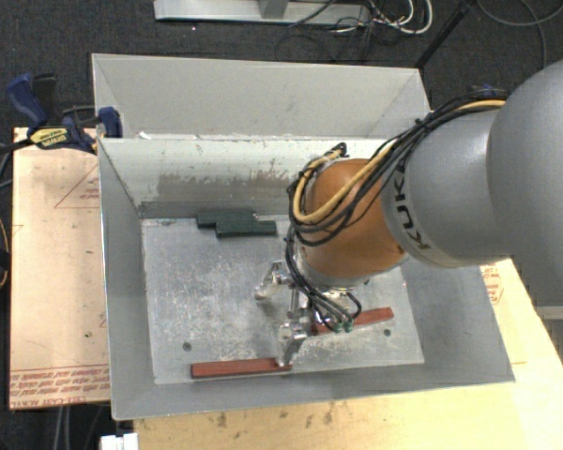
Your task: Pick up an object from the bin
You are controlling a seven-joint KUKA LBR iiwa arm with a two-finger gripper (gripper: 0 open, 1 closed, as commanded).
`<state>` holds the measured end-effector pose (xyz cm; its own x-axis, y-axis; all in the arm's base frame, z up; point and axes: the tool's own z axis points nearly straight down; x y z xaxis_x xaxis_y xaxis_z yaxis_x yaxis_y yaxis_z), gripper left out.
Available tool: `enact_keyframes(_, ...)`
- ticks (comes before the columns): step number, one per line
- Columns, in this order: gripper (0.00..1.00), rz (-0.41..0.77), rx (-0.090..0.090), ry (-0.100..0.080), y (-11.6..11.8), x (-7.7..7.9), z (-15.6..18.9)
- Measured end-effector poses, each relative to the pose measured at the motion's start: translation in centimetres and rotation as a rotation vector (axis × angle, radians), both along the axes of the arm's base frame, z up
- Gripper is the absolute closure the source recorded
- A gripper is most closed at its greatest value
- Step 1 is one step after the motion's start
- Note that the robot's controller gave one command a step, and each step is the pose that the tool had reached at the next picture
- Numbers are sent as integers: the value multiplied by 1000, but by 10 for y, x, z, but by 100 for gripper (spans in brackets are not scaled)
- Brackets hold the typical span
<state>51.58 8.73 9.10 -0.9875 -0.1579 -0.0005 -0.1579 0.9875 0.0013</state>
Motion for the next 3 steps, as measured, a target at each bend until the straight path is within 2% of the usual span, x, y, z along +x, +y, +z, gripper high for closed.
enact_keyframes(1,0,139,5,-10,-57,11,-12)
enact_keyframes(2,0,143,-3,-1,-83,-12,-3)
enact_keyframes(3,100,248,-2,-21,-145,32,-13)
